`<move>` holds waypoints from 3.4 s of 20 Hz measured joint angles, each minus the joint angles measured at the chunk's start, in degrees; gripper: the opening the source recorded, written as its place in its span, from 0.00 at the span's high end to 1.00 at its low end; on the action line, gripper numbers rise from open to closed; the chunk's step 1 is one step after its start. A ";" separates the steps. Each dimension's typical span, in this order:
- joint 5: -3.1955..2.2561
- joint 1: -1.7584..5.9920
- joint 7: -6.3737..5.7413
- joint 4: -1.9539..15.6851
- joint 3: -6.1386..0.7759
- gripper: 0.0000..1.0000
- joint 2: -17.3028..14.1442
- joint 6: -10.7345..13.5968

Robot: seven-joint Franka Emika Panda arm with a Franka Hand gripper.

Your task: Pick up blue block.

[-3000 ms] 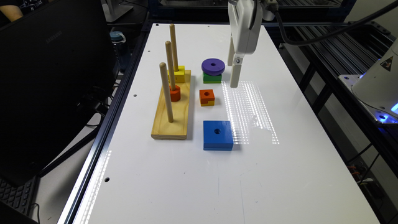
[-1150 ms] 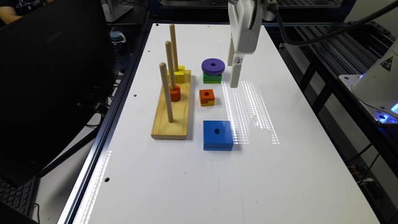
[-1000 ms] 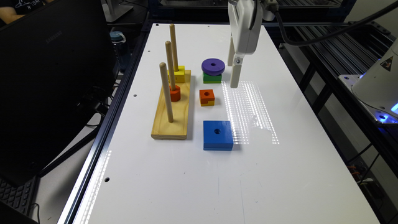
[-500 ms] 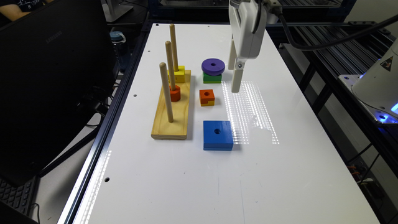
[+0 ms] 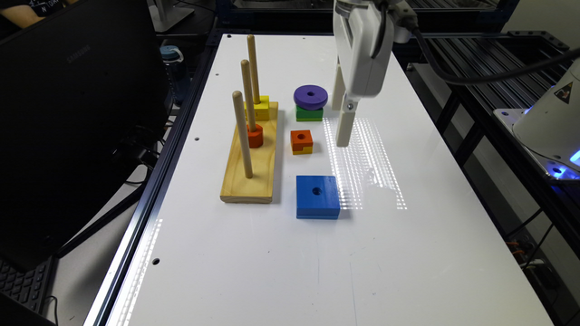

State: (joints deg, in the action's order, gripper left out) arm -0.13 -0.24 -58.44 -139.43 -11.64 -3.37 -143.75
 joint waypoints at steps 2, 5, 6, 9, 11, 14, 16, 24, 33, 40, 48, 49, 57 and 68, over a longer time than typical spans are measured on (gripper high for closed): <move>0.00 -0.01 -0.81 1.00 -0.83 0.00 -0.91 0.00; -0.05 0.00 -1.57 2.08 -1.57 0.00 -1.95 0.00; -0.05 0.03 -1.57 2.27 -1.56 0.00 -2.15 0.00; -0.05 0.02 -1.59 2.50 -1.60 0.00 -2.36 0.00; -0.05 0.00 -2.05 2.77 -2.11 0.00 -2.44 0.00; -0.06 -0.01 -2.99 3.32 -3.10 0.00 -2.81 0.00; -0.16 0.00 -3.58 3.74 -3.61 0.00 -3.25 0.00; -0.16 0.01 -3.95 4.12 -4.10 0.00 -3.67 0.00; -0.81 -0.04 -6.16 7.42 -5.84 0.00 -6.44 0.08; -0.97 0.03 -6.18 7.84 -5.76 0.00 -7.29 0.07; -1.55 0.05 -6.33 8.41 -5.64 0.00 -9.39 -0.80; -1.55 0.05 -6.33 8.41 -5.64 0.00 -9.39 -0.80; -2.69 0.05 -6.78 8.54 -5.25 0.00 -12.25 -2.99; -3.46 0.05 -6.78 10.47 -4.48 0.00 -13.33 -2.98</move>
State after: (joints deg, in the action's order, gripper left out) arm -3.59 -0.18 -65.22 -128.96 -16.12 -16.70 -146.73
